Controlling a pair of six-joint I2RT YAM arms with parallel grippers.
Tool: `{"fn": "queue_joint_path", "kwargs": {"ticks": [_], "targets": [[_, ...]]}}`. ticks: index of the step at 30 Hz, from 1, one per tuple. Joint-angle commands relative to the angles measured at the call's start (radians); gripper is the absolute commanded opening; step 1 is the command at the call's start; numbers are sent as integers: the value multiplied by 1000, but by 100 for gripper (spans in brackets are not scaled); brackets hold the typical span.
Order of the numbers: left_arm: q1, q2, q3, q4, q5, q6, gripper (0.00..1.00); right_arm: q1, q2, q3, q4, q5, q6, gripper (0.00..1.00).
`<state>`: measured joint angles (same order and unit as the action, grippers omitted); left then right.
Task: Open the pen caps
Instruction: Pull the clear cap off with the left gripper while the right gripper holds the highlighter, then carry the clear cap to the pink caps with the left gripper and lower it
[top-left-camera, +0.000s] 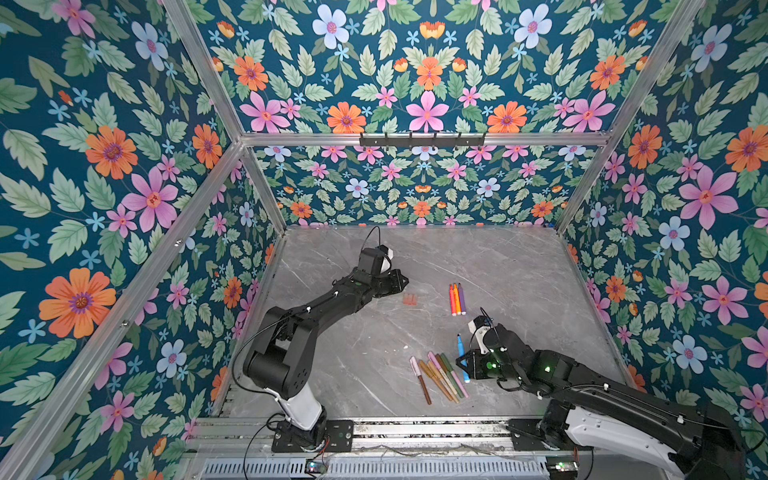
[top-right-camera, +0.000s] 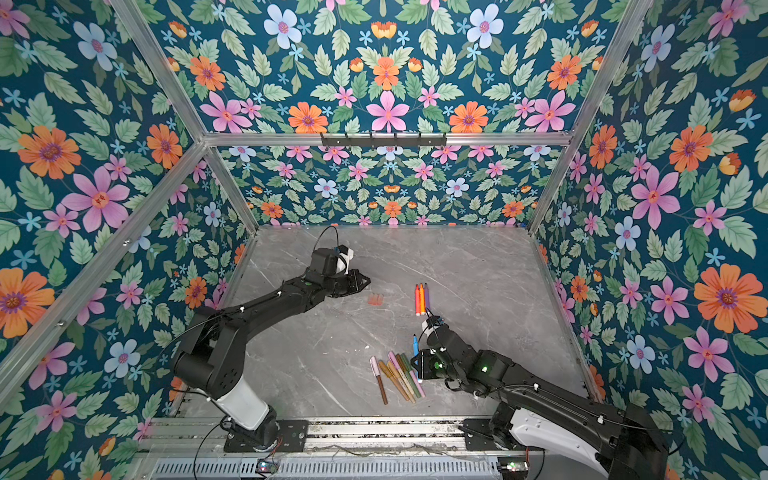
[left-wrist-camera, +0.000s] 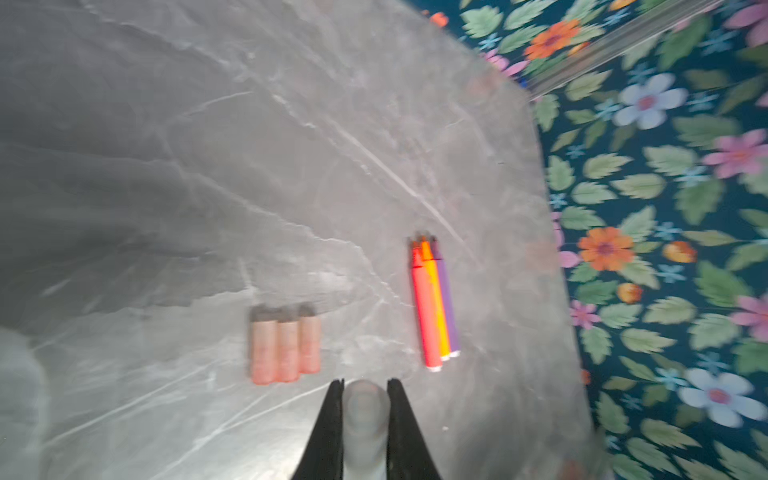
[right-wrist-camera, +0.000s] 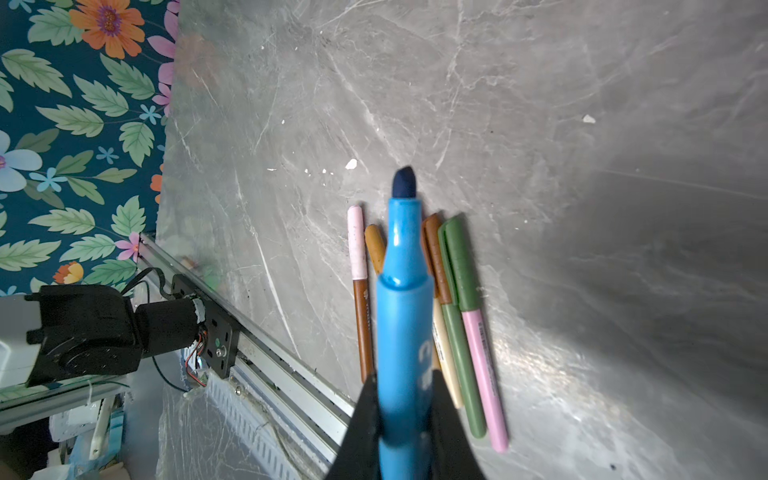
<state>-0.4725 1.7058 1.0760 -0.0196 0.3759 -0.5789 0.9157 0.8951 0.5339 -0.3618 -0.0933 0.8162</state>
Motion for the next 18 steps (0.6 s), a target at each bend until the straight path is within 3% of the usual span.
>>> {"fn": "queue_joint_path", "kwargs": {"ticks": [1,10,18], "targets": [[3,45,30,-176,-145,120,0,-1,-2,3,-25,20,2,0],[23,167,58,-138,-56,129,1,-4,31,31,-37,18,-5,0],[30,194,66,-108,-13,129,14,-4,42,45,-38,22,-8,0]]}}
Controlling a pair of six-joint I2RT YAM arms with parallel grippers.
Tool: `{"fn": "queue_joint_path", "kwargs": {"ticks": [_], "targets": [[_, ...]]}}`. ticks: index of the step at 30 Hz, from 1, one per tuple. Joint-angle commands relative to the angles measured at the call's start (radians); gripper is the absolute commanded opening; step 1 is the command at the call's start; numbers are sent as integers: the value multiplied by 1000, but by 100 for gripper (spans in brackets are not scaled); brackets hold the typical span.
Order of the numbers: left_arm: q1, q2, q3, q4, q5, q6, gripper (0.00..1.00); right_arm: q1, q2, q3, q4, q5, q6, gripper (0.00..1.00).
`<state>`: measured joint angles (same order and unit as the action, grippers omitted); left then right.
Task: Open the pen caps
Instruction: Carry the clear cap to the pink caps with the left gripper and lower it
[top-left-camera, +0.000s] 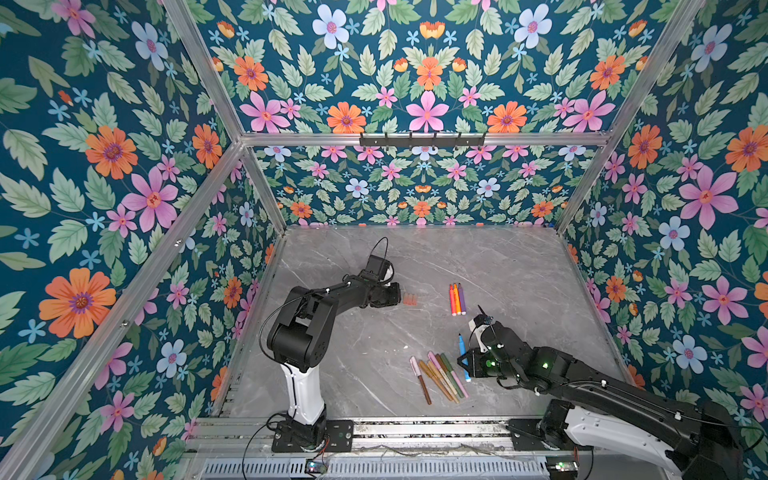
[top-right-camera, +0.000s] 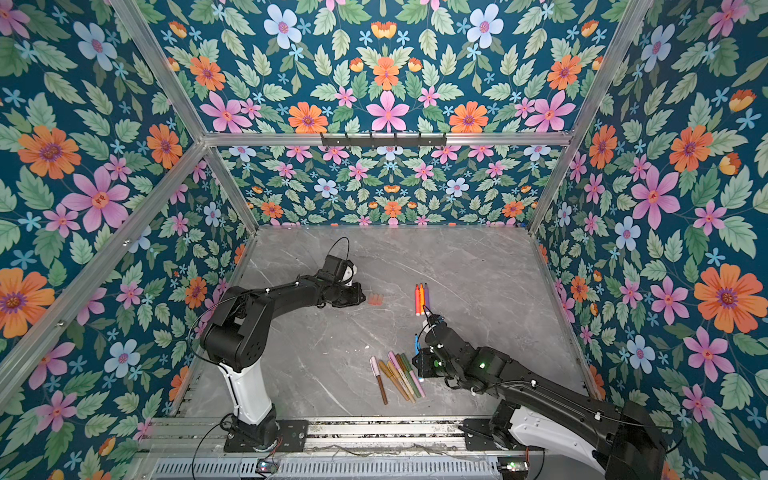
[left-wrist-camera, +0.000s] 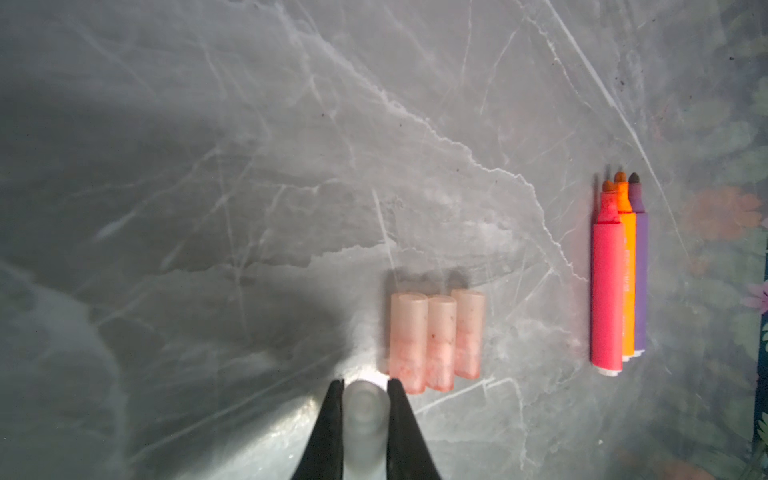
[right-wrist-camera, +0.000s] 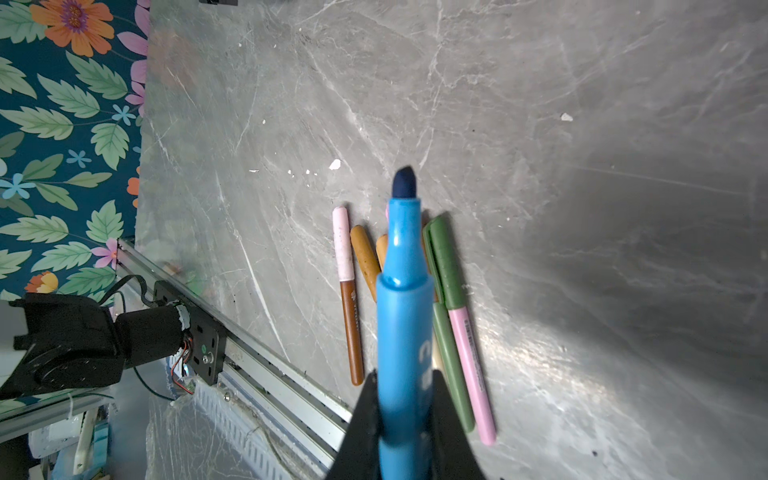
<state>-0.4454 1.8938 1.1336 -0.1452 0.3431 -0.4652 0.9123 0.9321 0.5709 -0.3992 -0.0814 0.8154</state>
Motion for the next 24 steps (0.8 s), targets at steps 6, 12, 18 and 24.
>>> {"fn": "queue_joint_path", "kwargs": {"ticks": [6,12,18,24], "targets": [[11,31,23,16,14,27,15,0,1,8,-7,11,-6,0],[13,51,37,22,34,24,23,0,-19,-6,-10,19,3,0],[11,61,58,18,39,19,31,0,-16,-6,-8,19,3,0],[12,49,54,22,40,11,35,0,-11,-3,-9,17,0,0]]}}
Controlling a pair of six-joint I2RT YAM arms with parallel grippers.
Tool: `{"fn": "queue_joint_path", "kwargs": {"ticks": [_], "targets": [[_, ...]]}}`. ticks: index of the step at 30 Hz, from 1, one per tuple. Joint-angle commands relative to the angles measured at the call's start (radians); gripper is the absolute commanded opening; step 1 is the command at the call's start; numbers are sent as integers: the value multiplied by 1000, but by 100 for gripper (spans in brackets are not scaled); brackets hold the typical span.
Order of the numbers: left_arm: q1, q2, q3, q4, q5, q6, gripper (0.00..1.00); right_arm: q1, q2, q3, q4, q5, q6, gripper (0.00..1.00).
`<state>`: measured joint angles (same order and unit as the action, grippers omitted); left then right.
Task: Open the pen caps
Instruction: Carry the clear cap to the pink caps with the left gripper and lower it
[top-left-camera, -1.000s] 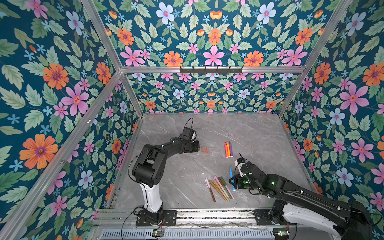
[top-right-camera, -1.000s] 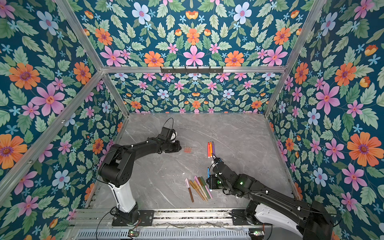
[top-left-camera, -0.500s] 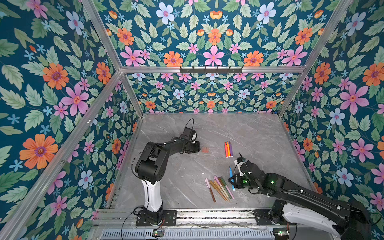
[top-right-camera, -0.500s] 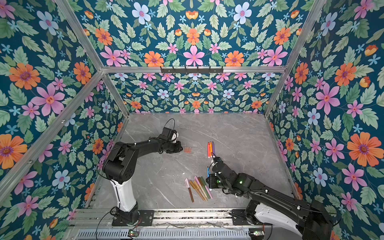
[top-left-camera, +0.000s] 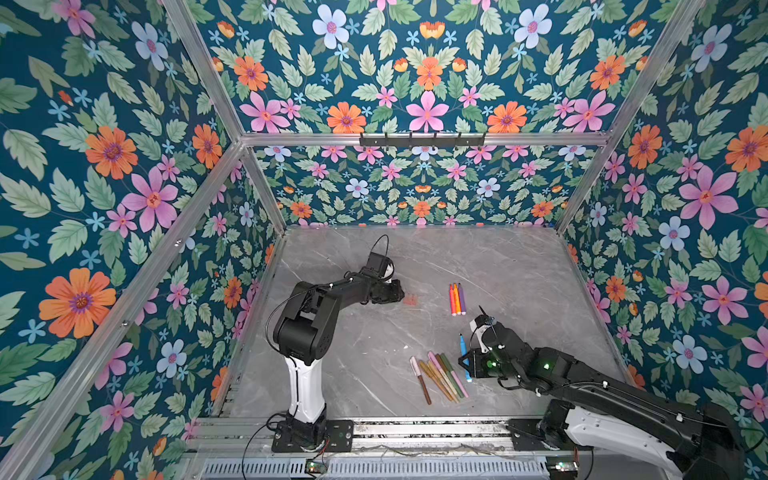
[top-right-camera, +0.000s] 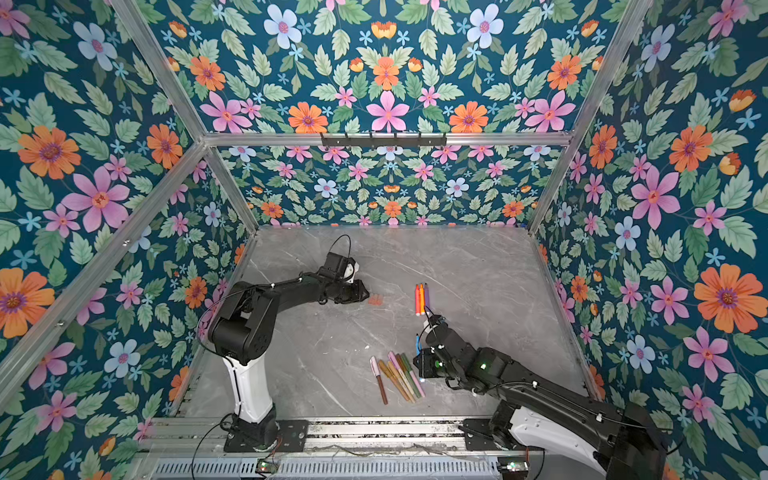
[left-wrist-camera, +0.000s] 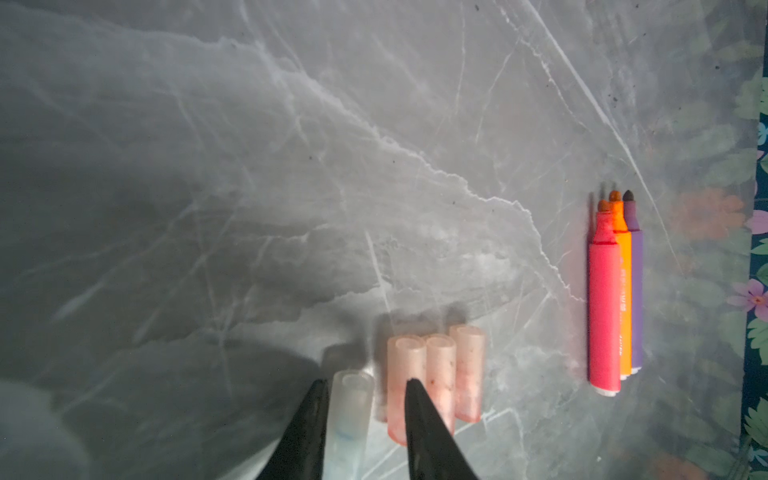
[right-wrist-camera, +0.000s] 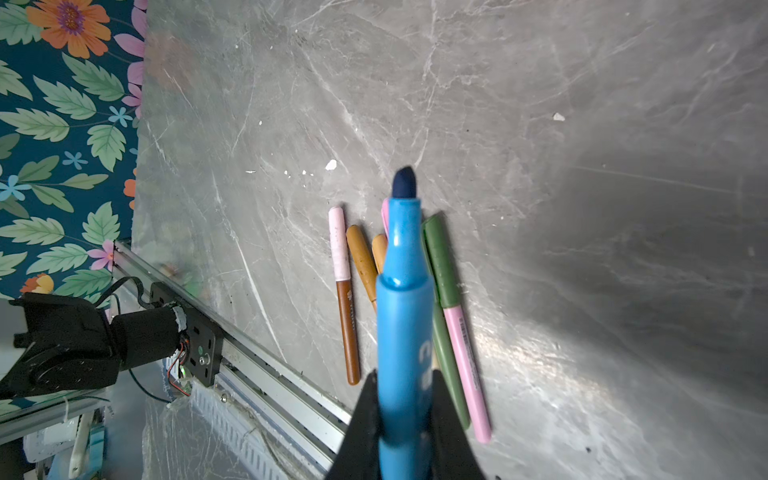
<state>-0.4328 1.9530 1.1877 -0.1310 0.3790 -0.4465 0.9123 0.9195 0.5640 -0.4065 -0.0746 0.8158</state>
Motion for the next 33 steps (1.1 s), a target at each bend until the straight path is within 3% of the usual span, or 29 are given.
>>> {"fn": "queue_joint_path", "kwargs": {"ticks": [1,20,33], "targets": [[0,-15,-3,12,9,-13,35,0,2,4,0,10,0,0],[0,-17,-16,74,69,-81,35,0,-31,-14,-6,12,7,0],[-1,-20,-40,80,44,-86,35,0,-44,-21,-12,12,6,0]]}}
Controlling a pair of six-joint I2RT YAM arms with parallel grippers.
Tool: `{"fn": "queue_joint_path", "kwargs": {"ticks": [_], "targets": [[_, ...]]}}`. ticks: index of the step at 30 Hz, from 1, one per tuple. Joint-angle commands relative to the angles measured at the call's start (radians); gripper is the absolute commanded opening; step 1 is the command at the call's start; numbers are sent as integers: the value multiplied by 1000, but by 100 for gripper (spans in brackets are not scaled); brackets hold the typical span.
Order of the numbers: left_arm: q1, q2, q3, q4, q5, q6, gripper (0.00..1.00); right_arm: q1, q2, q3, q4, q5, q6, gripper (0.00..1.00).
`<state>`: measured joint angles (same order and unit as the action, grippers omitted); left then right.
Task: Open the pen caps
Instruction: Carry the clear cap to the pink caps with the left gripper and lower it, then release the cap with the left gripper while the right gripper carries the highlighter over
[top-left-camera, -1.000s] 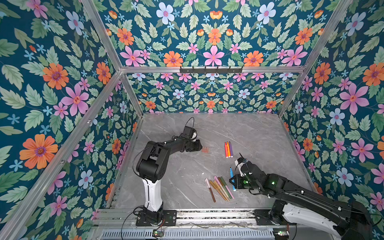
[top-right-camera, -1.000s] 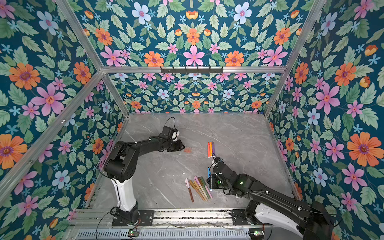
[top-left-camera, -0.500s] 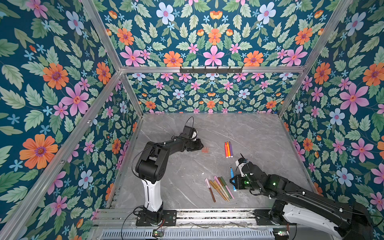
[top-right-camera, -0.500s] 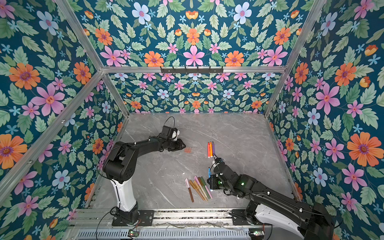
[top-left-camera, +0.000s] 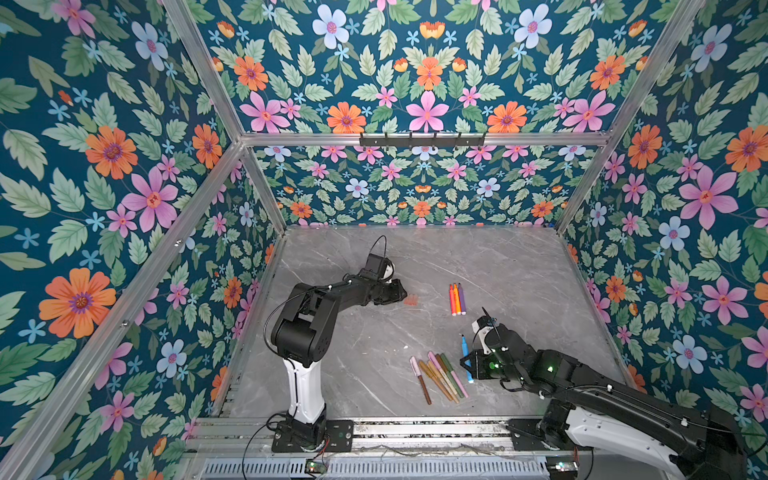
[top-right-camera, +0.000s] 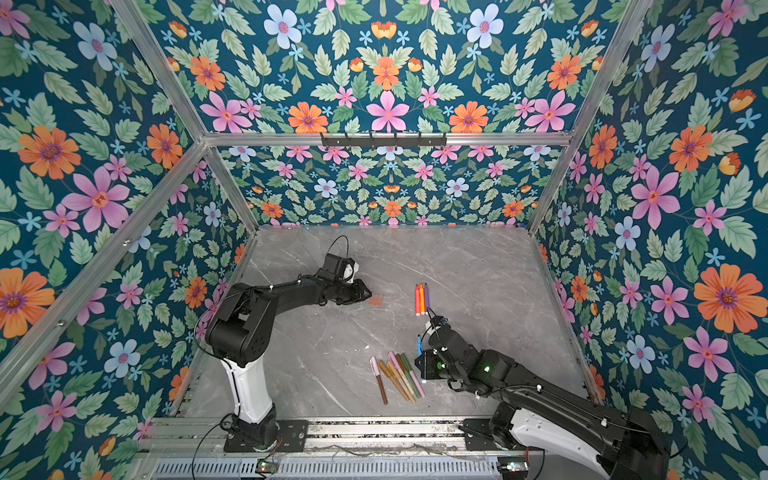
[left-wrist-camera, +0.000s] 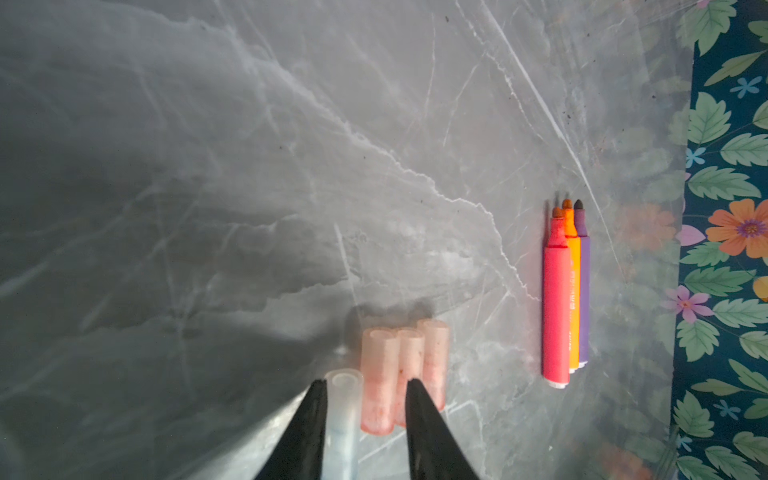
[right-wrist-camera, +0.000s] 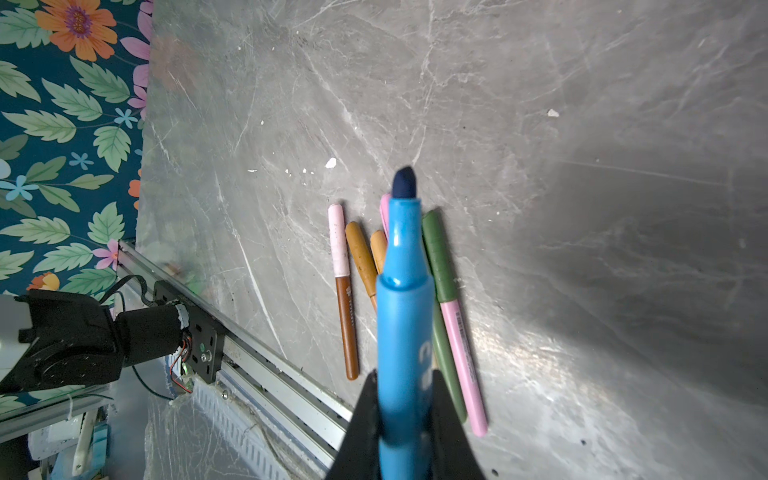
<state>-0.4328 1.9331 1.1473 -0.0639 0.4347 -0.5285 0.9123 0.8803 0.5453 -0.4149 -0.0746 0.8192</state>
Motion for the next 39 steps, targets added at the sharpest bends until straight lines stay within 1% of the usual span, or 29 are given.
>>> {"fn": "queue_joint_path", "kwargs": {"ticks": [1,7,9,11,13,16,17,19,21,24,28,30,32,33,36,39], "targets": [[0,-2,1,12,-16,-5,35,0,-7,-1,-4,13,3,0],[0,-33,-3,0,-42,-3,35,0,-17,-1,-15,17,2,0],[-1,-52,-2,-16,-57,5,35,-1,-20,11,-49,35,-7,0],[-1,-87,-12,-22,-76,10,35,-24,-15,37,-97,41,-31,0],[0,-143,-32,-14,-80,12,35,-91,-7,58,-130,4,-76,0],[0,-255,-87,26,-75,7,35,-252,6,76,-118,-103,-168,0],[-1,-308,-112,40,-75,7,35,-329,24,88,-106,-146,-200,0],[-1,-399,-158,55,-91,6,35,-457,82,118,-86,-223,-274,0],[1,-493,-197,46,-121,13,36,-579,172,160,-56,-285,-341,0],[3,-607,-219,-21,-139,40,36,-686,329,233,-7,-341,-408,0],[5,-730,-211,-153,-97,73,38,-712,562,368,14,-312,-483,0],[6,-794,-207,-233,-114,104,38,-718,686,445,15,-315,-504,0],[8,-850,-207,-315,-143,140,38,-728,767,490,39,-323,-509,0],[8,-878,-210,-364,-160,158,38,-735,833,510,51,-332,-511,0],[7,-969,-247,-466,-203,183,38,-742,931,571,59,-362,-525,0],[8,-1069,-311,-493,-228,186,40,-742,989,610,57,-365,-523,0]]}}
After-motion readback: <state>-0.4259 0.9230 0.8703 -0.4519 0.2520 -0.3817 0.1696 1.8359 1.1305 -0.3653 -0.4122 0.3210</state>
